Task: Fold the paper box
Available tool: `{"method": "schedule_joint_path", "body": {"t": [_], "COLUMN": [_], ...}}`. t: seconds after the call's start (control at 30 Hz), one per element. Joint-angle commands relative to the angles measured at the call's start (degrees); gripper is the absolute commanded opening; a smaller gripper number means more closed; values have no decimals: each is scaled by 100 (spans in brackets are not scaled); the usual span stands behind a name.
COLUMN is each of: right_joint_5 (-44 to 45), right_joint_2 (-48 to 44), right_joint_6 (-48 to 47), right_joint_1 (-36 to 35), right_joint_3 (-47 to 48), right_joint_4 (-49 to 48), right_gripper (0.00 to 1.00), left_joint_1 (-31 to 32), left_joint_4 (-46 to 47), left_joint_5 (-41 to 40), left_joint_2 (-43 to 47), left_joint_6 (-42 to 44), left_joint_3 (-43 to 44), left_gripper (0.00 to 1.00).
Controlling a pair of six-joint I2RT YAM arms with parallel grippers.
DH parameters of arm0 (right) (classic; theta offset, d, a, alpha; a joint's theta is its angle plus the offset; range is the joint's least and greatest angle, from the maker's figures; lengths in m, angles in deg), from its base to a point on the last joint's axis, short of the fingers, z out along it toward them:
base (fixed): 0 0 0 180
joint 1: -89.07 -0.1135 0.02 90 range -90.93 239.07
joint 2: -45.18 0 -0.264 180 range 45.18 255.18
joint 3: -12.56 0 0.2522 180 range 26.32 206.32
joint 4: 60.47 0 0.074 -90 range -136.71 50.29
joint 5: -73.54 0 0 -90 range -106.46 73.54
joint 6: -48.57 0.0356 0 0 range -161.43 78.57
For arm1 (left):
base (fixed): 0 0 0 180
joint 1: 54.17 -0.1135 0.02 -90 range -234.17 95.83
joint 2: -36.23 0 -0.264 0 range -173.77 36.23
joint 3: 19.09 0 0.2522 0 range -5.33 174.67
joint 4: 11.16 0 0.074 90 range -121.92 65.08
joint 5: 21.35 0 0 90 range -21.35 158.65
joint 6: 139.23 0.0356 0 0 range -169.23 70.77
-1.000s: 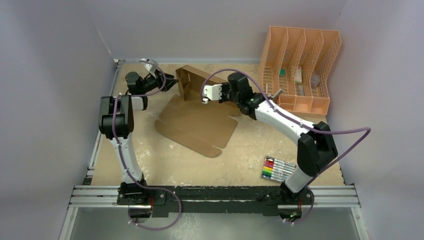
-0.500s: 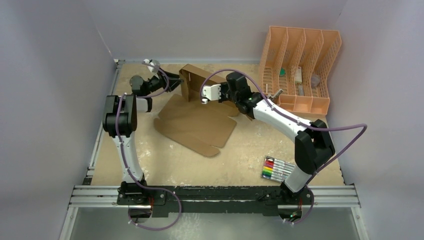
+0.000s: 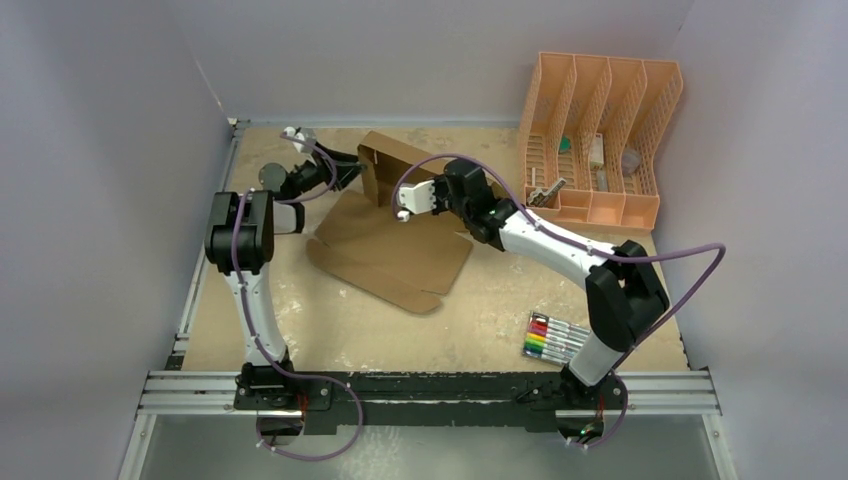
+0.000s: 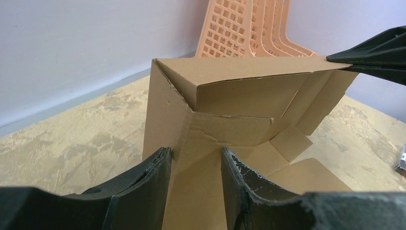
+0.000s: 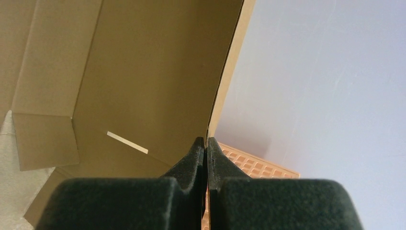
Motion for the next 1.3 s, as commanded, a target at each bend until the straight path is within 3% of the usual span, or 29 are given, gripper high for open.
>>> {"method": "schedule_joint_path", "body": {"t": [0.0,0.2,0.4,0.47,0.8,1.13,1.27], "right_joint_5": [56,211,93,72,-93,-39,-3], "right_joint_2": [-106,-284,-437,-433,-286,-130,-190], "right_joint_6": [-299,-359,-340,-294,-158,-254,-278], "right_joint_1": [-278,-420,-525,-552,-644,-657,-679], "right_joint_3": [-375,-666,-722,-705,-506,-608,-738], "right_joint_4": [-12,-194,18,91,389,263,181], "right_gripper": [0,0,0,0,0,0,0], "left_joint_1": [-51,-103,-69,-65,181,212,213], "left_joint_4": [431,-625,-4026,-4437,-4096,-898,-494], "left_joint_5": [-30,-245,-955,-989,-784,-794,-1046], "left_joint_2": [351,759,1420,1380,1214,721,624], "left_joint_6": [-1,1040,4157,4451,4381,1912,1737], "left_joint_3": [-329,-787,-680,-476,-227,-490,-466], "left_gripper": [42,42,44,45,52,55,55]}}
